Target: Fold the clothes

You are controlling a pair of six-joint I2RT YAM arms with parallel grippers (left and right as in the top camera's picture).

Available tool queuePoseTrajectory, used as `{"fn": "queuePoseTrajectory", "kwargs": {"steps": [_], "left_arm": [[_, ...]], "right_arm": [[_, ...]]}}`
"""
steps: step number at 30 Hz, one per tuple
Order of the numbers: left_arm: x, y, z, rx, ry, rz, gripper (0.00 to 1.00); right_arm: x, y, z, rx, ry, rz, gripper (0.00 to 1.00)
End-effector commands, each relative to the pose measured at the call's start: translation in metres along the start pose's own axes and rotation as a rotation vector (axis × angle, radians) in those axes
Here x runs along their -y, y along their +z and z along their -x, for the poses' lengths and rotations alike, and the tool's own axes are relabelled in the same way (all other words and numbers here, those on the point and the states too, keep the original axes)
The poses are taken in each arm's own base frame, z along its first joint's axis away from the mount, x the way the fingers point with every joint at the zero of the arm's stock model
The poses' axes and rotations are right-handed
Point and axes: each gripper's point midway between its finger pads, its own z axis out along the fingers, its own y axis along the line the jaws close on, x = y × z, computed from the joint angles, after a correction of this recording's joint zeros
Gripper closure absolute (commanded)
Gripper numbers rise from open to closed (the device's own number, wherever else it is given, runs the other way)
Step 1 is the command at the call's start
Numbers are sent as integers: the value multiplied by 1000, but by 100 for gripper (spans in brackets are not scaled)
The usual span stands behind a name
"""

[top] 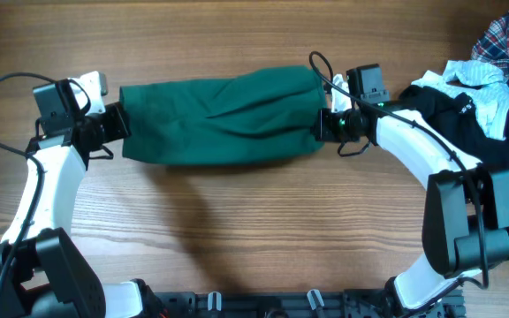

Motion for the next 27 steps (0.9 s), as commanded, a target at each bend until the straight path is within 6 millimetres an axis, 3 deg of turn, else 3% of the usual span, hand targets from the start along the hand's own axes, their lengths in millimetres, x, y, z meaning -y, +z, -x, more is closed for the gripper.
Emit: {"fn": "queuePoseTrajectory", "kwargs": {"steps": [1, 8, 14, 27], "left_arm": [[-9, -2, 7, 31, 1, 61, 96], [-24, 1, 11, 50, -1, 139, 96], [-34, 17, 10, 47, -38, 158, 96], [-35, 23, 27, 123, -73, 151, 96]], "right_arm": [[4, -10, 28, 68, -44, -57, 96], [23, -18, 36, 93, -10, -79, 96], [37, -22, 40, 107, -10, -119, 96], [29, -27, 72, 239, -59, -93, 96]]}}
